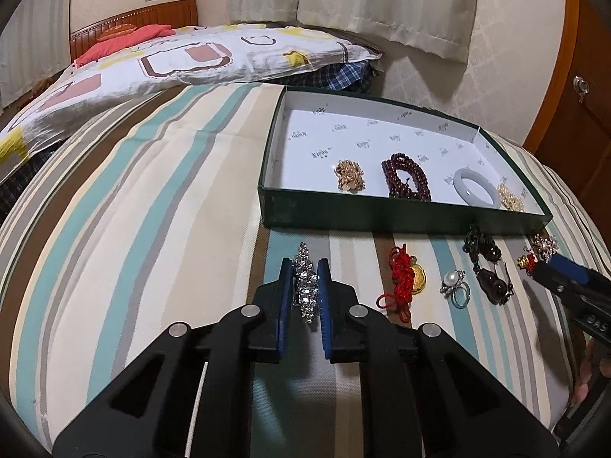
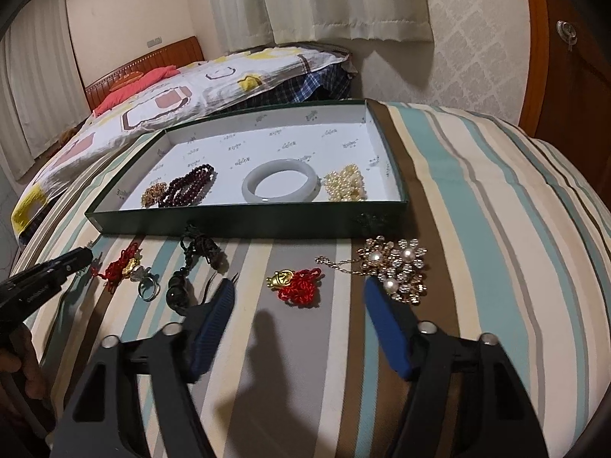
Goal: Organize jewelry
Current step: 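Grip the silver rhinestone brooch with the left tool while the right tool grips the red knot charm, then carry the brooch and red charm over the green box with both tools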
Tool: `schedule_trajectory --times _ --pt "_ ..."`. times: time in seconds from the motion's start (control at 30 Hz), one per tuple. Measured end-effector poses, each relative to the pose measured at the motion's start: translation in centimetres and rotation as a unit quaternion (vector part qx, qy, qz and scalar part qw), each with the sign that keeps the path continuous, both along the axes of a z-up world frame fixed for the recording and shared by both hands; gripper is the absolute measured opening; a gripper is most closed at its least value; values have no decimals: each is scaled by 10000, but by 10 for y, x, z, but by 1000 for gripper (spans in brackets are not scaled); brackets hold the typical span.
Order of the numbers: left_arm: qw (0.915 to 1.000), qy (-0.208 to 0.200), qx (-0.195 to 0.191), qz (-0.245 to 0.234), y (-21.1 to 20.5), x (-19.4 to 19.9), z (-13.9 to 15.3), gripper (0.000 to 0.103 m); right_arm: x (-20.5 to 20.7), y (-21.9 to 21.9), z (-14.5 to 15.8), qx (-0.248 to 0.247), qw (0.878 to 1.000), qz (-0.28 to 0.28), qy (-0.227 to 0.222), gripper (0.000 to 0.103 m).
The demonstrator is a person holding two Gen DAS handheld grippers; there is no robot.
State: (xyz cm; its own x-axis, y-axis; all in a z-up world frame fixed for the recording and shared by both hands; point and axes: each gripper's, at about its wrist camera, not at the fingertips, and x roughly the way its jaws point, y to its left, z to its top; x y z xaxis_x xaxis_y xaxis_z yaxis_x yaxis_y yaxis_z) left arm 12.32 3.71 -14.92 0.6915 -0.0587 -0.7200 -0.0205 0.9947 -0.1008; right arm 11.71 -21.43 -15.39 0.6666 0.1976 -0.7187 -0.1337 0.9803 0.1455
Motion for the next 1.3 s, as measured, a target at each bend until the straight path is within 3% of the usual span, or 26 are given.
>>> schedule_trajectory --times 0.27,0.57,0.97,1.3 --pt "10000 -17 12 11 2 0 1 13 12 7 -4 -92 9998 84 135 53" --pt "10000 -25 5 18 3 -1 1 13 10 12 -4 -329 9992 205 117 24" --pt "9999 -111 7 -29 2 -3 8 13 -2 13 -1 -234 9994 259 28 23" --pt "9994 -331 -32 -50 -3 -9 26 13 -8 13 24 -152 9992 253 -267 23"
